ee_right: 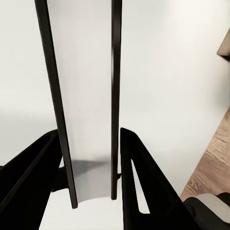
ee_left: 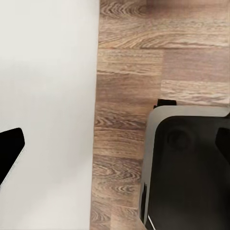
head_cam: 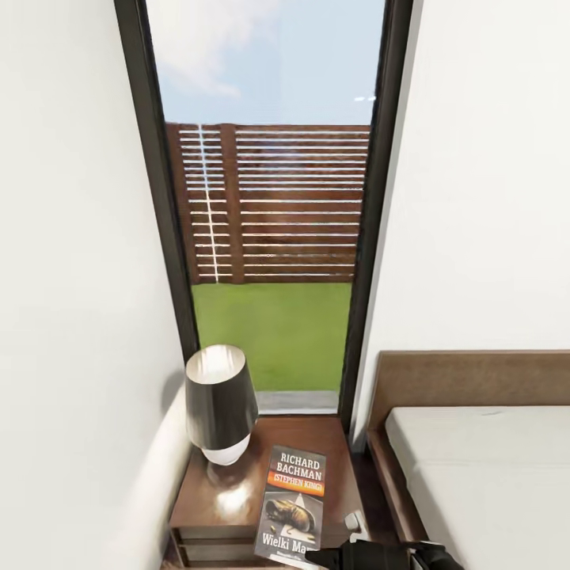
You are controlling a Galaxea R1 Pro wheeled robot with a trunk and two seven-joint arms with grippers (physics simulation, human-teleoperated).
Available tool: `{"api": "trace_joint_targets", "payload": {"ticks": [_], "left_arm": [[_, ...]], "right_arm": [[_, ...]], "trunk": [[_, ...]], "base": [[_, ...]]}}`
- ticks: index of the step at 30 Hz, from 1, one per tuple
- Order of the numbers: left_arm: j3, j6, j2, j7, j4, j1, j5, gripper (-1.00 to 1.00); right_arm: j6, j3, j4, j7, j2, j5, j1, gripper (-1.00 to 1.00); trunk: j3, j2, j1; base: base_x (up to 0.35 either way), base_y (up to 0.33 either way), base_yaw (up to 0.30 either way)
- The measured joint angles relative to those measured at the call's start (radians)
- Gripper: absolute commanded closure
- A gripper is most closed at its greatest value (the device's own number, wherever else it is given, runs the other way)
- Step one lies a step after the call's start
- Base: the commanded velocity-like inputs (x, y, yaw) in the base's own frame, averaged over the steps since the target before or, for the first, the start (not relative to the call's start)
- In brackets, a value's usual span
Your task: In the bedroom, move the book from the bed onto either nightstand, and place the two sandals side by side next to the bed.
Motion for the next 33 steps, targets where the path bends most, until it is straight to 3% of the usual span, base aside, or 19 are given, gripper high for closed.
{"api": "trace_joint_targets", "payload": {"ticks": [12,29,33], "left_arm": [[0.000,0.000,0.001,0.000,0.000,0.000,0.000,-1.00],[0.000,0.000,0.001,0.001,0.000,0.000,0.000,-1.00],[0.000,0.000,0.001,0.001,0.000,0.000,0.000,-1.00]], "right_arm": [[0.003,-0.005,0.000,-0.001,-0.001,-0.007,0.000,1.00],[0.016,-0.015,-0.003,-0.005,-0.001,-0.012,-0.001,1.00],[0.035,-0.042,-0.003,-0.007,-0.005,-0.015,-0.001,1.00]], "trunk": [[0.000,0.000,0.000],[0.000,0.000,0.000],[0.000,0.000,0.000]], "base": [[0.124,0.000,0.000],[0.015,0.000,0.000],[0.001,0.000,0.000]]}}
